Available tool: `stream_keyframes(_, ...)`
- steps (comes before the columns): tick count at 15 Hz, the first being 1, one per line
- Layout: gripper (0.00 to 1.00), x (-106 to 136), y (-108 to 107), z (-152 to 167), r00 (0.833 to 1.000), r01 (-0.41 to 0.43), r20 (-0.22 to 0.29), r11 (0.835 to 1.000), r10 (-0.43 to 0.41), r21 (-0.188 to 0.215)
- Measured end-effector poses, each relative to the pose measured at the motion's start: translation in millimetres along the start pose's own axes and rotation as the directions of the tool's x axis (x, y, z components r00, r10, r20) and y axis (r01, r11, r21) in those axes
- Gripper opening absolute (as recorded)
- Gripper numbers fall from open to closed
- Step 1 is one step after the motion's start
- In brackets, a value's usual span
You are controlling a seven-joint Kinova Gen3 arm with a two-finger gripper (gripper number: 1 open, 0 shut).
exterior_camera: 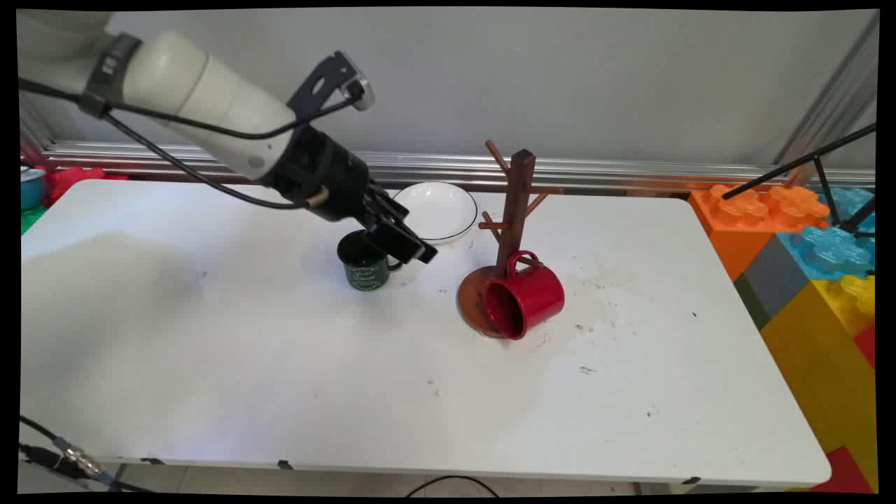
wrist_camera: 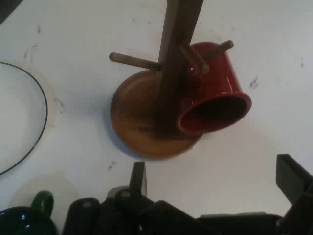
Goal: Pick up the red mug from the rack
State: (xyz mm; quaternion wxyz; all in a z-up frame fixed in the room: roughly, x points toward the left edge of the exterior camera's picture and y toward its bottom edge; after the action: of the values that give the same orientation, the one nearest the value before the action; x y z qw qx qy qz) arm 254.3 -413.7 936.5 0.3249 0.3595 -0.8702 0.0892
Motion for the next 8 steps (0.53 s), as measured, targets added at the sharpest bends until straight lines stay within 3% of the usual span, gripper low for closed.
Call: stream_keyframes(8,1.0,-21.4,30.8,38.4,0.992,0.117,-0.05,0.993,-0.117,0.001)
